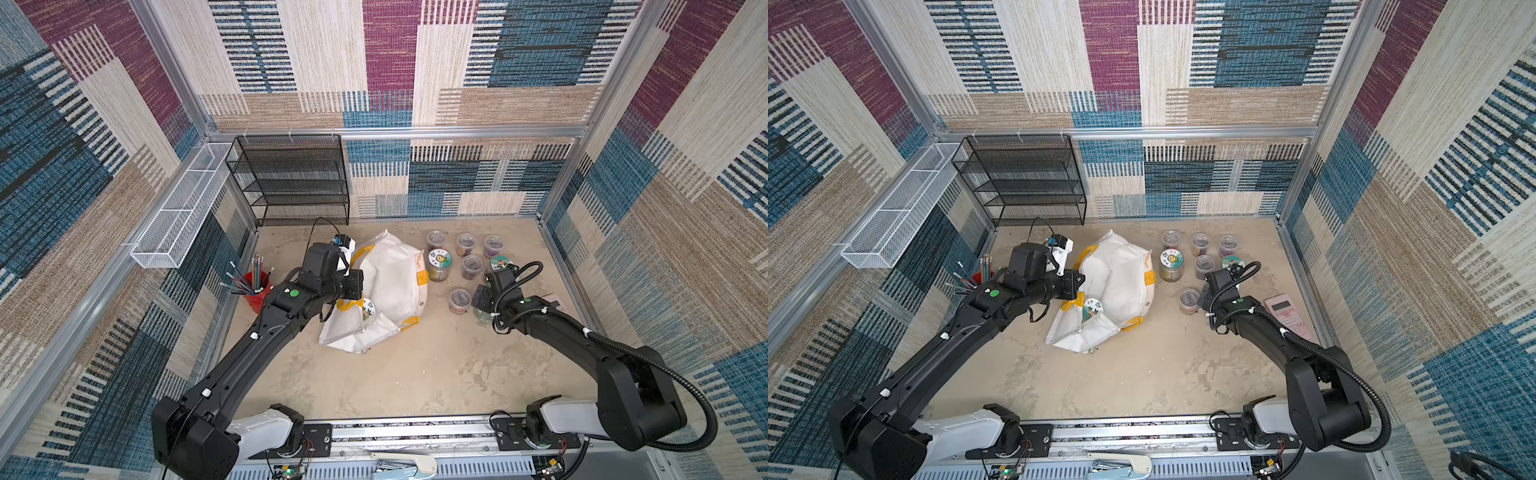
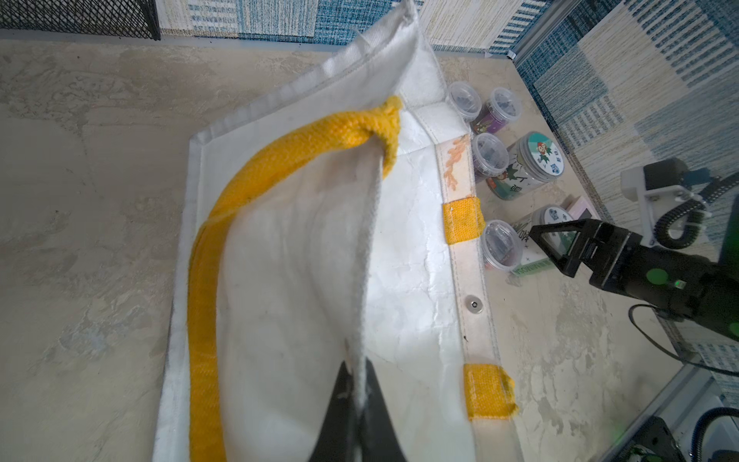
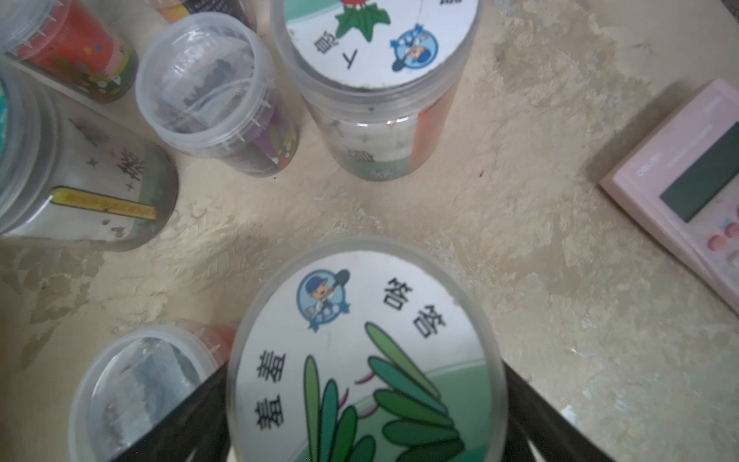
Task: Take out the seed jars from the canvas bag
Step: Place the seed jar at the center of the board, then pick up the seed jar from the canvas bag.
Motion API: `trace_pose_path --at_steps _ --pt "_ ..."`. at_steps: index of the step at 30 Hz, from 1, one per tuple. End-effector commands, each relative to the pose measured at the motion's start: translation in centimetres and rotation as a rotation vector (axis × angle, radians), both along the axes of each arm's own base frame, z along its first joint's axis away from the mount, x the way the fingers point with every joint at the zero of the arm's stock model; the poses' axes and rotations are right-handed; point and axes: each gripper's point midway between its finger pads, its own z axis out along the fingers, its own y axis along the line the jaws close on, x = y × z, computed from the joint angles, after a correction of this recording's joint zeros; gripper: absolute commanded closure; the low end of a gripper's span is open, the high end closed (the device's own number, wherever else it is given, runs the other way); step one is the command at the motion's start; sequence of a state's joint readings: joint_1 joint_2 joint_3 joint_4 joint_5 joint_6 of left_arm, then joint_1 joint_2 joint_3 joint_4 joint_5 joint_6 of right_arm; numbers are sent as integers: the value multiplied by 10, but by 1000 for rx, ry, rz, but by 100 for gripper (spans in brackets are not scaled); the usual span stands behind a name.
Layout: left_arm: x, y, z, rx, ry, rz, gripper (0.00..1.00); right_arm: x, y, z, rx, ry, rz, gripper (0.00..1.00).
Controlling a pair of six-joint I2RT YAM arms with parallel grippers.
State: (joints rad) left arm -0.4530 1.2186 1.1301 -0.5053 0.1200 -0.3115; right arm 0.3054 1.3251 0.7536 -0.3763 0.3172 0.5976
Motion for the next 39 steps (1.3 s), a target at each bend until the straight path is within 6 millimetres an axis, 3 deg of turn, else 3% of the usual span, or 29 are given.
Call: trace_pose_path --at_steps 1,7,10,14,17,21,24,31,39 --pt "2 -4 6 -3 -26 -29 100 4 0 23 11 -48 -1 1" --pt "1 -6 6 -10 -25 -38 100 1 -3 68 11 -108 0 1" --pt "0 -7 8 -10 -27 -51 100 6 10 114 56 -195 77 1" --pt "-1 -8 8 -13 -27 -61 100 14 73 184 242 -362 330 3" --pt "-1 -11 10 -22 -30 -75 100 6 142 205 377 -405 509 4" --pt "-1 -14 16 -36 -33 -86 100 -8 225 185 451 -332 657 5" --pt "1 -14 17 -28 -33 -86 100 -19 259 153 521 -267 713 7" --pt "13 -16 17 11 -41 -89 100 -52 302 86 522 -130 785 10" --pt "19 -16 30 51 -92 -111 100 -86 341 64 537 -118 835 11"
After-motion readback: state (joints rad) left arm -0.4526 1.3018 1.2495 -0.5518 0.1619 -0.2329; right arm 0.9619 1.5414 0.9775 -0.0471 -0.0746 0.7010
